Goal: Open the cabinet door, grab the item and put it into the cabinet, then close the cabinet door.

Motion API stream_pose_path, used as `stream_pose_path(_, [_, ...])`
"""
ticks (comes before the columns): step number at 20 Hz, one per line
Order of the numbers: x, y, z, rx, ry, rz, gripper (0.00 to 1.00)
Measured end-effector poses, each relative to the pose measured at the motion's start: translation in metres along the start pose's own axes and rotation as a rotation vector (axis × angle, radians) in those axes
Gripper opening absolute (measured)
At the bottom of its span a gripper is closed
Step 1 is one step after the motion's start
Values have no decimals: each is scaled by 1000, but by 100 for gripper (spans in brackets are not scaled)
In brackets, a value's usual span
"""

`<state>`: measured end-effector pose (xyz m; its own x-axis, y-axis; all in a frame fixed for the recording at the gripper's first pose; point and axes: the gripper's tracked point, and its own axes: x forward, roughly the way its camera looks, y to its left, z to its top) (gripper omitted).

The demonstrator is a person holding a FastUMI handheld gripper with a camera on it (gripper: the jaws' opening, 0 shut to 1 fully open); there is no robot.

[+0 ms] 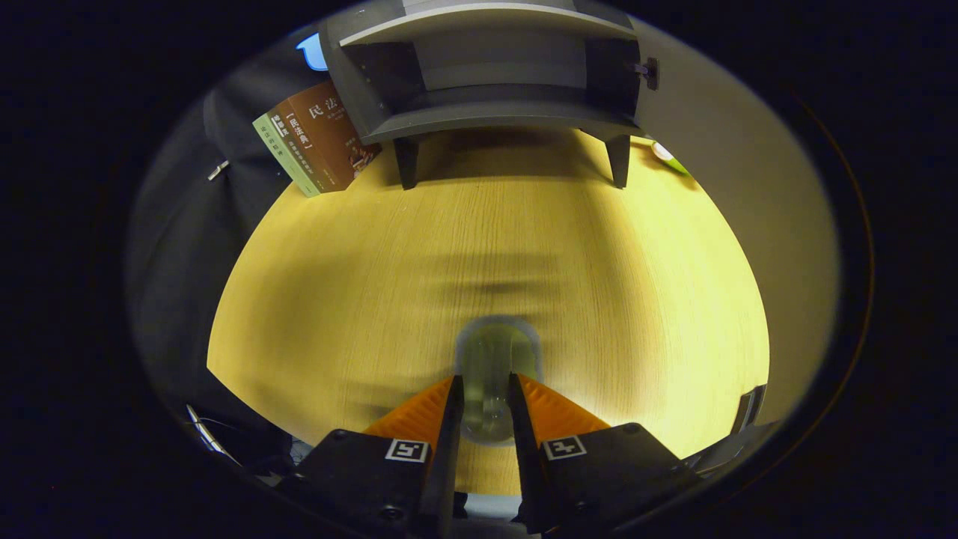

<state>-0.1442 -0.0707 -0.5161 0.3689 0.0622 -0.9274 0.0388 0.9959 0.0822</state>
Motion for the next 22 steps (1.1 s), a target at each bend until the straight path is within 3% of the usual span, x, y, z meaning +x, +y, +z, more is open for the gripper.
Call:
stream_pose_path(13, [25, -8, -18, -55, 110, -30, 45])
stream_pose_path(15, [23, -12, -21, -60, 114, -53, 19])
stream_pose_path(22, [-16, -1, 13, -43, 25, -66, 19])
